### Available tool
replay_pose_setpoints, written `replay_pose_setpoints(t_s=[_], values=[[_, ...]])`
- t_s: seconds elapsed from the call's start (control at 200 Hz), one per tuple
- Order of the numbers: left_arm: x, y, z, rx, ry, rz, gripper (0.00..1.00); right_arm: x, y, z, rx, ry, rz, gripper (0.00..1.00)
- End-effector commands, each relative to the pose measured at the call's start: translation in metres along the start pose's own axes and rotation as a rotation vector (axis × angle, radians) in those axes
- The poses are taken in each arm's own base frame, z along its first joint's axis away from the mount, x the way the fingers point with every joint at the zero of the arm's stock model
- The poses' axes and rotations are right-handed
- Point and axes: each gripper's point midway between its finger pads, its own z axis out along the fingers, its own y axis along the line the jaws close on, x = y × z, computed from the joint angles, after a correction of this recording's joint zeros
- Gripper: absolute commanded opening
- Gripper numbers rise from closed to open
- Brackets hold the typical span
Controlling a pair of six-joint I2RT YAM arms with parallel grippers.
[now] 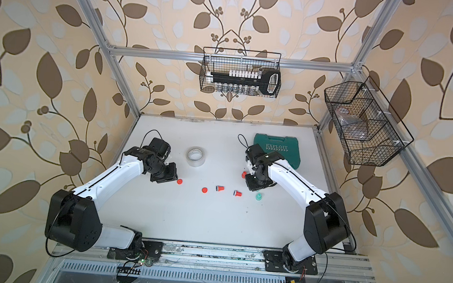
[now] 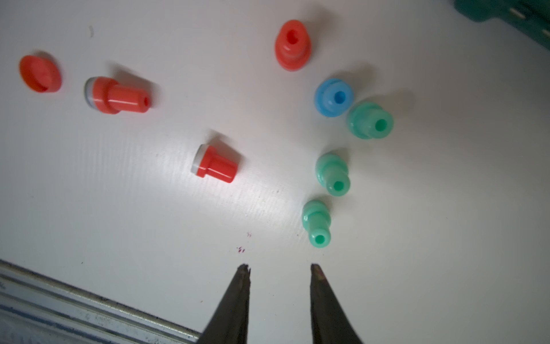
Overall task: Close the stamp cap
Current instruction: Pick up the stamp from the center of the board.
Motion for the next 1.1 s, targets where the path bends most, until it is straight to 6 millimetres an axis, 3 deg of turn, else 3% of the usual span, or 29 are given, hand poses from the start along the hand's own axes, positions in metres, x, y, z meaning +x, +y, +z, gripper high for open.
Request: replay_pose_setpoints(t_s=[0.0, 0.215, 0.41, 1.095], values=[[-0.001, -0.001, -0.003, 0.014, -0.006, 0.021, 0.36, -0.004, 0.020, 0.011, -0.072, -0.015, -0.154, 0.31], [-0.001, -0.001, -0.003, 0.013, -0.008, 0.021, 0.36, -0.001, 0.041, 0.028, -0.171, -0.031, -0.415, 0.36], [-0.001, -0.001, -0.003, 0.014, -0.009, 0.021, 0.36, -0.005, 0.035, 0.043, -0.120, -0.032, -0.595, 0.36], [-0.001, 0.000, -0.003, 0.007, -0.010, 0.022, 0.37, -0.017, 0.035, 0.084, -0.114, 0.000, -0.744, 0.32]])
